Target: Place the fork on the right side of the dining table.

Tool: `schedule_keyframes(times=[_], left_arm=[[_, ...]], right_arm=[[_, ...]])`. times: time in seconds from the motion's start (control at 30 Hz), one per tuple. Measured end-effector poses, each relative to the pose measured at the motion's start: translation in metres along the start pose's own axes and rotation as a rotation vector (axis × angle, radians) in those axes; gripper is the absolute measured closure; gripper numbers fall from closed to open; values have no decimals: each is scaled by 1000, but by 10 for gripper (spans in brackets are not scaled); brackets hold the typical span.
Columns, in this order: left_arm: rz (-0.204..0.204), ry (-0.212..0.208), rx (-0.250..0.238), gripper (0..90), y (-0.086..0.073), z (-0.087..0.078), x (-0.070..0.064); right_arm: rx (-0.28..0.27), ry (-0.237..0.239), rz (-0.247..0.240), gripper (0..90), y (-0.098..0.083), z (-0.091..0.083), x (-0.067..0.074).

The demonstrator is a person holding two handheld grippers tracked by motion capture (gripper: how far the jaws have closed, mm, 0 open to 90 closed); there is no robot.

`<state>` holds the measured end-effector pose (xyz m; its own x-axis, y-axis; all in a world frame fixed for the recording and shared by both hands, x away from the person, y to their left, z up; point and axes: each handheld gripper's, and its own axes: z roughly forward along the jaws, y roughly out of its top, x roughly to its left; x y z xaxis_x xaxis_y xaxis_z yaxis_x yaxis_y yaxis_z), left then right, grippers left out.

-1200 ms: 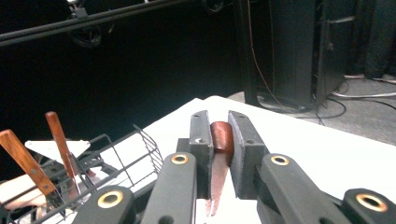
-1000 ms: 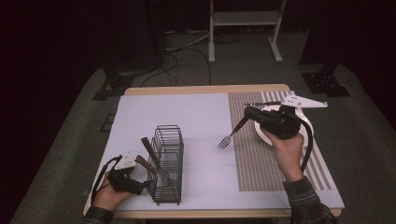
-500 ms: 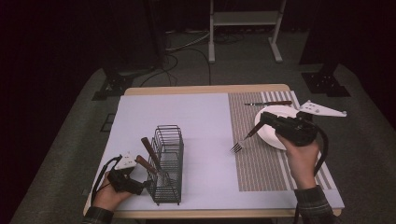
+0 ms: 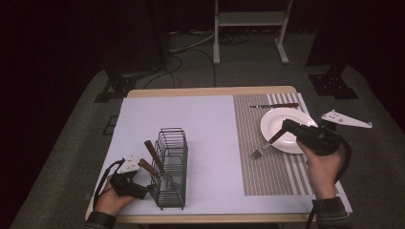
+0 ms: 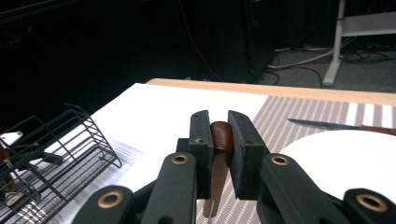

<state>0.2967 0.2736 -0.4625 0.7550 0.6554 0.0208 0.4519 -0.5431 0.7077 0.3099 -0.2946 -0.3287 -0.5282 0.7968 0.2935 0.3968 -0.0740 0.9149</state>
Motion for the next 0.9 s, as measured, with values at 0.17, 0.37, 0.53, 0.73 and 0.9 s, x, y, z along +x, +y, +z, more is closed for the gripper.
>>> schedule_keyframes(times=[0.17, 0.37, 0.53, 0.73, 0.9], left_arm=[[0, 0, 0, 0, 0, 0, 0], [0, 0, 0, 0, 0, 0, 0], [0, 0, 0, 0, 0, 0, 0], [0, 0, 0, 0, 0, 0, 0], [0, 0, 0, 0, 0, 0, 0]], right_arm=[[3, -28, 9, 805, -4, -7, -7], [6, -52, 20, 804, -9, -13, -12], [14, -64, 27, 804, -13, -15, -14], [18, -68, 39, 804, -16, -17, -16], [16, -75, 43, 796, -19, -20, -20]])
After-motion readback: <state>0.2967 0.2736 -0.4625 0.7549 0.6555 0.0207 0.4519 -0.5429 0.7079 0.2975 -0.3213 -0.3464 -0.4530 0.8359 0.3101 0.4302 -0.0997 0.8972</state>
